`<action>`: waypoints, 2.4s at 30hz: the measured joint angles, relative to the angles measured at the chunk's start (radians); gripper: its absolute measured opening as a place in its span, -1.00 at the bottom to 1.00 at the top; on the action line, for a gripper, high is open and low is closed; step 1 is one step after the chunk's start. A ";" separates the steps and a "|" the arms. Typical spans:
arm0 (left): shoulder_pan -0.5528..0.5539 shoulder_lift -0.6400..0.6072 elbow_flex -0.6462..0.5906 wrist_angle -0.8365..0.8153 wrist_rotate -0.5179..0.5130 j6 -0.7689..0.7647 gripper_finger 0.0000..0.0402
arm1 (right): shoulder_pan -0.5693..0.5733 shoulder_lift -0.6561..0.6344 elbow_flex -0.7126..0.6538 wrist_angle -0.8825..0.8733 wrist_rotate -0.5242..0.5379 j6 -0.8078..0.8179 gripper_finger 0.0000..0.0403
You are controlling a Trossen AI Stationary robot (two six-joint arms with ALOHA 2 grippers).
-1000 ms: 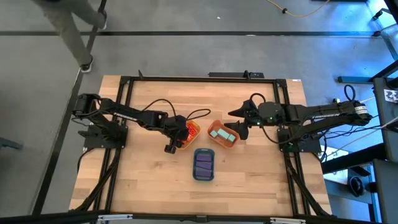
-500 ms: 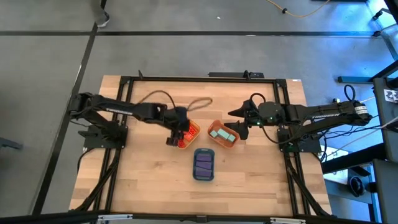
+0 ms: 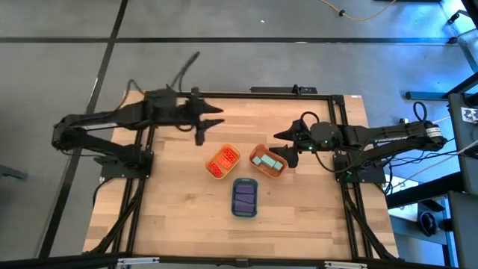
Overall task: Sort & place blocks by color
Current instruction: Return to Home Position
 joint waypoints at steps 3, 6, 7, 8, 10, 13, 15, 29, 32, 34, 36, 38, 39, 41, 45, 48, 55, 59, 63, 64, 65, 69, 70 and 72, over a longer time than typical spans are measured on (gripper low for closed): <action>-0.018 -0.042 0.000 0.030 0.034 -0.039 -0.44 | 0.000 0.000 0.000 0.008 0.000 -0.001 0.74; -0.055 -0.060 0.000 0.044 0.054 -0.065 -0.68 | 0.000 0.000 0.000 0.014 0.000 -0.001 0.74; -0.070 -0.061 0.000 0.055 0.057 -0.069 -0.78 | 0.000 0.000 0.000 0.016 0.000 -0.001 0.74; -0.087 -0.061 -0.001 0.066 0.058 -0.072 -0.88 | 0.000 0.000 0.000 0.016 0.000 -0.001 0.74; -0.121 -0.061 -0.020 0.118 0.059 -0.090 -0.96 | 0.000 0.000 0.000 0.017 0.000 -0.001 0.74; -0.160 -0.056 -0.076 0.221 0.056 -0.109 -0.98 | 0.000 0.000 0.000 0.017 0.000 -0.001 0.74; -0.175 -0.056 -0.117 0.284 0.029 -0.128 -0.99 | 0.000 0.000 0.000 0.017 0.000 0.000 0.74; -0.161 -0.288 -0.333 0.323 -0.065 -0.188 -1.00 | 0.000 0.000 0.000 0.028 -0.009 0.005 0.74; -0.186 -0.363 -0.432 0.376 -0.115 -0.236 -1.00 | 0.000 0.000 0.000 0.033 -0.008 0.006 0.74; -0.205 -0.415 -0.500 0.403 -0.148 -0.259 -1.00 | 0.000 0.000 0.000 0.032 -0.008 0.006 0.74; -0.222 -0.465 -0.560 0.454 -0.185 -0.278 -1.00 | 0.000 0.000 0.000 0.033 -0.008 0.006 0.74; -0.237 -0.515 -0.619 0.479 -0.218 -0.294 -1.00 | 0.000 0.000 0.000 0.033 -0.008 0.006 0.74; -0.243 -0.539 -0.647 0.492 -0.231 -0.303 -1.00 | 0.000 0.000 0.000 0.033 -0.008 0.005 0.74; -0.253 -0.581 -0.693 0.510 -0.245 -0.308 -1.00 | 0.000 0.000 0.000 0.032 -0.008 0.003 0.74; -0.262 -0.674 -0.772 0.514 -0.258 -0.331 -1.00 | 0.000 0.000 0.000 0.032 -0.008 0.001 0.74; -0.262 -0.744 -0.817 0.516 -0.258 -0.334 -1.00 | 0.000 0.000 0.000 0.032 -0.008 -0.016 0.74; -0.262 -0.915 -0.905 0.519 -0.248 -0.334 -1.00 | 0.000 0.000 0.000 0.031 -0.008 -0.050 0.74; -0.262 -1.008 -0.958 0.516 -0.247 -0.339 -1.00 | 0.000 0.000 0.000 0.031 -0.008 -0.049 0.74; -0.262 -1.092 -1.011 0.518 -0.246 -0.358 -1.00 | 0.000 0.000 0.000 0.031 -0.008 -0.031 0.74; -0.262 -1.090 -1.022 0.525 -0.246 -0.361 -1.00 | 0.000 0.000 0.000 0.031 -0.008 -0.018 0.74; -0.262 -1.089 -1.032 0.522 -0.246 -0.367 -1.00 | 0.000 0.000 0.000 0.031 -0.008 -0.003 0.74; -0.262 -1.090 -1.063 0.535 -0.242 -0.393 -1.00 | 0.000 0.000 0.000 0.031 -0.008 0.026 0.74; -0.262 -1.090 -1.079 0.533 -0.240 -0.404 -1.00 | 0.000 0.000 0.000 0.030 -0.008 0.026 0.74; -0.262 -1.088 -1.089 0.531 -0.220 -0.418 -1.00 | 0.000 0.000 0.000 0.031 -0.008 0.026 0.74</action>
